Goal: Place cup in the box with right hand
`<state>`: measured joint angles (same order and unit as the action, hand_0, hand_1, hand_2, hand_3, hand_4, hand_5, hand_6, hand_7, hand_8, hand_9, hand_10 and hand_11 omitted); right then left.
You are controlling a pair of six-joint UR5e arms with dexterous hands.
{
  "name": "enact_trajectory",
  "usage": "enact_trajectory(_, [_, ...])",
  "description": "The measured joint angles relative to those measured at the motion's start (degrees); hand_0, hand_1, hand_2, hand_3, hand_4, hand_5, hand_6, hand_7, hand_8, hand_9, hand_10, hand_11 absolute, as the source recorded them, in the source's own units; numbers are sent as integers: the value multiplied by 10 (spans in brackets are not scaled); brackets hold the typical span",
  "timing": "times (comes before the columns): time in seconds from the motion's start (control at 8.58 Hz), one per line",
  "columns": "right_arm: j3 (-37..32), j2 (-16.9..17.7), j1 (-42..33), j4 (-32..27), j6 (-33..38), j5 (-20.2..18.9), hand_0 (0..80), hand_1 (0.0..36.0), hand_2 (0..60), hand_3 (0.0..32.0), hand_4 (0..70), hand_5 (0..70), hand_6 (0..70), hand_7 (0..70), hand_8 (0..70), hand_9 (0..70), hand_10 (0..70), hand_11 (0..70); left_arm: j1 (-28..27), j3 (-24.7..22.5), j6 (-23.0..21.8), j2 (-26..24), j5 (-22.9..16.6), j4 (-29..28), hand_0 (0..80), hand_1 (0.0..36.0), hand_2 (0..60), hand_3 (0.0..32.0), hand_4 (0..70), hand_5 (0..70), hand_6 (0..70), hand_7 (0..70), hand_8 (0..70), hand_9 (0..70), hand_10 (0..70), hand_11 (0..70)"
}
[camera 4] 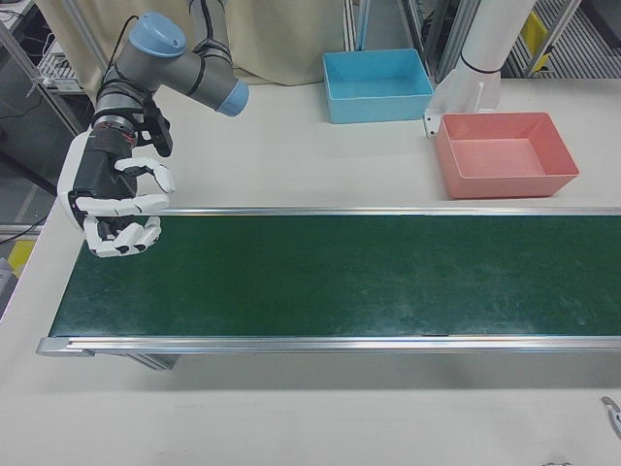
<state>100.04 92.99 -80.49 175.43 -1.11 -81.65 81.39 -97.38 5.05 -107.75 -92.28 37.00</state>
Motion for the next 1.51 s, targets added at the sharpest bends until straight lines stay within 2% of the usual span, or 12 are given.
enact_trajectory(1.51, [0, 0, 0, 0, 0, 0, 558, 232, 334, 0, 595, 127, 225, 700, 394, 570, 487, 693, 0, 0, 0, 0, 0, 0, 0, 0, 0, 0, 0, 0, 0, 0, 0, 0, 0, 0])
